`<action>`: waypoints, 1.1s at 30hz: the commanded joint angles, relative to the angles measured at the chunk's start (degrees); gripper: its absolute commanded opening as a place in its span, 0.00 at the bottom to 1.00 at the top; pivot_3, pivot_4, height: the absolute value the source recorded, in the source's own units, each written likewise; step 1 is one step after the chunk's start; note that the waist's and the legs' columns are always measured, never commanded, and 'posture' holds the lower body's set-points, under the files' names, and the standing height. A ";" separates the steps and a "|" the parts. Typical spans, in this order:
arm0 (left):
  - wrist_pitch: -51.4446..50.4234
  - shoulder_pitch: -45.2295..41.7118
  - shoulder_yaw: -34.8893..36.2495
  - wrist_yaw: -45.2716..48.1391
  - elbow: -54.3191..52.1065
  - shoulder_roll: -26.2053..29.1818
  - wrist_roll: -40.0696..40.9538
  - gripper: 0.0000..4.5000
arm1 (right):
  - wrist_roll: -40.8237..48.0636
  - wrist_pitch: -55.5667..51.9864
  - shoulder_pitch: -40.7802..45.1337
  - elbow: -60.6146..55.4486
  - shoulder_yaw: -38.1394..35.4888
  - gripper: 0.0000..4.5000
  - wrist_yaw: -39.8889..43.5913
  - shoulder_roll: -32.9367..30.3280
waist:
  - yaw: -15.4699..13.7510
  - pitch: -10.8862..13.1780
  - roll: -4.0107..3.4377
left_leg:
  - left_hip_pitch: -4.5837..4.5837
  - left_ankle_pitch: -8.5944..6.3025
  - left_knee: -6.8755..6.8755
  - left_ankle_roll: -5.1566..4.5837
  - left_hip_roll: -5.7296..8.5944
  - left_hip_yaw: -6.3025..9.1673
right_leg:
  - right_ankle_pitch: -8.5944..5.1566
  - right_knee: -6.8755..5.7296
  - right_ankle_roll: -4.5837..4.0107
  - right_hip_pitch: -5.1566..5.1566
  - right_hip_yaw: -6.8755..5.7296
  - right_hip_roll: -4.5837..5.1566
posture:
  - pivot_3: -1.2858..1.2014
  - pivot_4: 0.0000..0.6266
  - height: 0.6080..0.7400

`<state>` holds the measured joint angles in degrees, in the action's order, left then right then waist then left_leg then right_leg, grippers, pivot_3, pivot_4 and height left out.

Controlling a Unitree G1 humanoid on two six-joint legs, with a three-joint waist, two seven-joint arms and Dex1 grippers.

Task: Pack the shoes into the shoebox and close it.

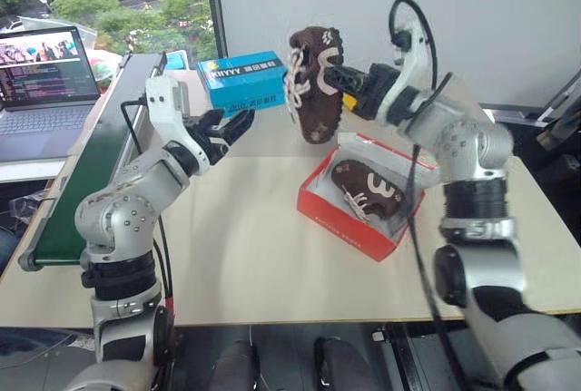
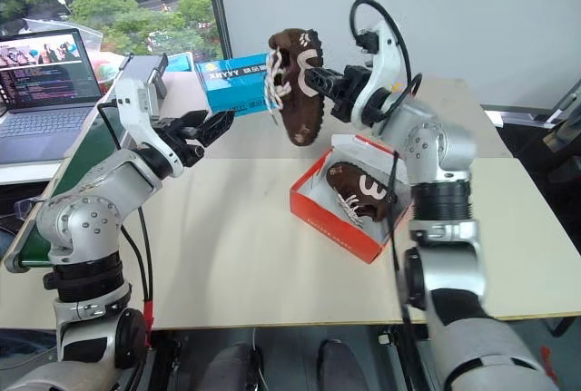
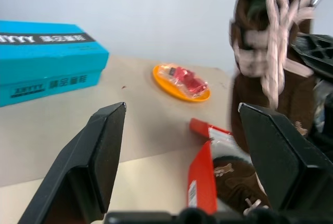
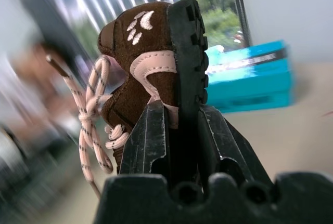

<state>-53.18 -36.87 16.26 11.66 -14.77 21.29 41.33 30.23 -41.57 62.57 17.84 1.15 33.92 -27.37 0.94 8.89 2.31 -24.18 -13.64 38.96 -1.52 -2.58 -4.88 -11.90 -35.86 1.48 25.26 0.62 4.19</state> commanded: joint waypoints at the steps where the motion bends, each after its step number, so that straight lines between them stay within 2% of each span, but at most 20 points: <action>1: 0.20 1.92 -2.08 2.48 -2.95 2.57 -0.84 0.82 | -9.01 3.85 2.41 0.24 9.56 0.07 12.82 -7.29 | 0.01 0.00 0.00 | 0.01 0.00 -0.01 0.00 0.00 -0.01 | 0.00 0.00 0.00 -0.01 0.01 0.00 | 0.52 0.24 1.00; 5: 0.38 3.60 -3.59 2.49 -4.10 2.17 -0.87 0.82 | -14.64 6.69 2.49 3.00 15.03 0.07 22.57 -12.12 | -0.09 0.01 0.01 | 0.01 0.00 0.02 0.00 0.00 -0.02 | 0.00 -0.01 0.00 0.01 0.04 0.02 | 0.52 0.24 1.00; 11: 0.43 4.85 -4.25 1.92 -5.55 1.48 -0.61 0.82 | -19.26 8.17 -0.78 3.40 18.80 0.07 31.70 -15.07 | -0.15 0.02 0.03 | 0.00 0.00 0.01 0.00 -0.01 0.02 | 0.00 0.01 0.00 0.01 0.04 0.02 | 0.52 0.24 1.00; 17: -0.31 5.28 -2.75 -0.65 -6.92 -1.01 0.92 0.82 | -23.54 11.92 -2.30 9.41 19.36 0.07 34.05 -14.56 | -0.22 0.02 0.03 | 0.02 0.00 0.06 -0.01 0.03 0.02 | 0.00 -0.02 0.00 -0.01 0.05 0.06 | 0.52 0.24 1.00; 26: -0.38 5.93 -2.50 -1.74 -7.77 -1.24 0.95 0.82 | -28.23 18.81 -1.89 27.15 19.32 0.07 33.94 -6.82 | -0.16 0.01 0.04 | 0.26 0.00 0.05 0.00 0.03 -0.01 | 0.00 -0.03 -0.01 -0.23 0.07 0.03 | 0.52 0.24 1.00; 30: -0.32 6.40 -2.70 -2.11 -8.12 -1.26 0.96 0.82 | -31.17 23.52 -1.01 36.42 19.85 0.07 32.46 -3.07 | -0.13 -0.06 0.15 | 0.53 -0.01 0.04 0.00 0.02 -0.02 | 0.00 0.01 -0.01 -0.51 0.05 0.03 | 0.52 0.24 1.00; 33: -0.43 6.71 -2.78 -2.51 -8.62 -1.38 1.12 0.82 | -33.11 26.04 -0.56 41.34 19.73 0.07 31.22 -0.88 | -0.09 -0.16 0.30 | 1.08 -0.04 -0.03 -0.01 -0.01 -0.03 | -0.02 0.14 -0.03 -1.07 0.00 0.02 | 0.52 0.24 1.00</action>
<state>-53.71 -30.31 12.97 9.50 -20.57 19.96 41.71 -0.57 -17.52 63.17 54.50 20.68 67.27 -29.46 0.85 8.73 2.61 -23.04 -13.68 38.93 -1.54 -2.59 -4.90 -11.92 -35.73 1.45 24.14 0.63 4.22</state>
